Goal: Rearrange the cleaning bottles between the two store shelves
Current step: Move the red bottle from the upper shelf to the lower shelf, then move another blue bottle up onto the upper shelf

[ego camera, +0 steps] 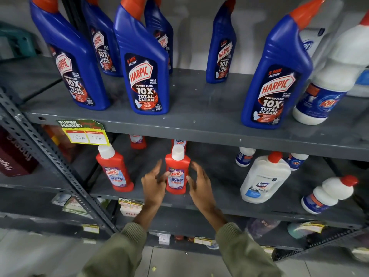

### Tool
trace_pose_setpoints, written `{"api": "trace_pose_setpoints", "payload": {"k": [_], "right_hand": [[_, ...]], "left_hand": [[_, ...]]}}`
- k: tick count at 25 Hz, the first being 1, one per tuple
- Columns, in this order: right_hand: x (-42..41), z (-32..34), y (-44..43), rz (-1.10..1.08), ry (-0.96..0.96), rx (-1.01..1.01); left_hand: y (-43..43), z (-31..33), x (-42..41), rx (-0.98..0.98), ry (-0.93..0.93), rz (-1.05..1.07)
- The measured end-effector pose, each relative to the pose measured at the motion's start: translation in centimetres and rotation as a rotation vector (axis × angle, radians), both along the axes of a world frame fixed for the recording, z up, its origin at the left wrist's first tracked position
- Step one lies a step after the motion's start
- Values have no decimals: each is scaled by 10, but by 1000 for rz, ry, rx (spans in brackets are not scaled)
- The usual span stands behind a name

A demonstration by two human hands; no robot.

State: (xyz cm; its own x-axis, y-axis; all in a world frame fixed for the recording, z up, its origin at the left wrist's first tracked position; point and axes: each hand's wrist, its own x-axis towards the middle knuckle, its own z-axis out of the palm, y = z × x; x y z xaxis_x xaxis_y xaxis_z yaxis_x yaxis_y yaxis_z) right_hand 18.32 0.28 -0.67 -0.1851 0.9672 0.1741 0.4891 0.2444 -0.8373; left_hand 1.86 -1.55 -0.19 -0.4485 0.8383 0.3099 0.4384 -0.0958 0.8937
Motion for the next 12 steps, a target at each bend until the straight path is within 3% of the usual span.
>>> {"api": "trace_pose_setpoints", "payload": {"k": [3,9,12], "right_hand": [[16,42,-22,-19,60,208],[62,144,-67,-111,246,731],[93,206,-55,-248,337,905]], "left_hand": [[-33,45,21,83,-41,-90],[-73,149,80,556,187,-182],[-55,211,110,649,189,-162]]}}
